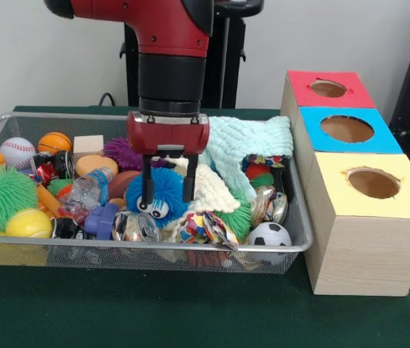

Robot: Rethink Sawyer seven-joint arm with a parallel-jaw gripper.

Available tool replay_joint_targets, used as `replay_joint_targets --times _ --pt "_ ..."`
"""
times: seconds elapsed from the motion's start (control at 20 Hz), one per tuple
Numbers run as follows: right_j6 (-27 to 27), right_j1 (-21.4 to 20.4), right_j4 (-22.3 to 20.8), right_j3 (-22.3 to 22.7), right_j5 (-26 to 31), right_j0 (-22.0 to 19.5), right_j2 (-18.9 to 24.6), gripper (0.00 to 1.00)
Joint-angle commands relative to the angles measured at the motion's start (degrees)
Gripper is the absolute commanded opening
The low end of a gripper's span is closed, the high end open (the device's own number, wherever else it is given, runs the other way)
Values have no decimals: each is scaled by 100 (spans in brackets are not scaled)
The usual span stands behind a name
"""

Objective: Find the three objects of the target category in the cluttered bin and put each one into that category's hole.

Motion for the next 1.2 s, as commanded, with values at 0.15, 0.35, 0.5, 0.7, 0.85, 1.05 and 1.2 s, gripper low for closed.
replay_joint_targets --times 0.15,0.35,0.5,0.7,0.85,1.05,1.2 --pt "-548 -271 -402 -164 940 -220 262 100" --pt "-415 -273 -415 -8 901 -248 231 100" --pt "-401 -382 -380 140 996 -282 227 100" --pt "-573 -476 -355 300 1275 -446 245 100" --pt "-582 -342 -402 292 1284 -532 251 100" --pt "-588 -56 -503 235 1209 -650 291 100" --pt "-533 121 -481 241 1225 -702 314 100"
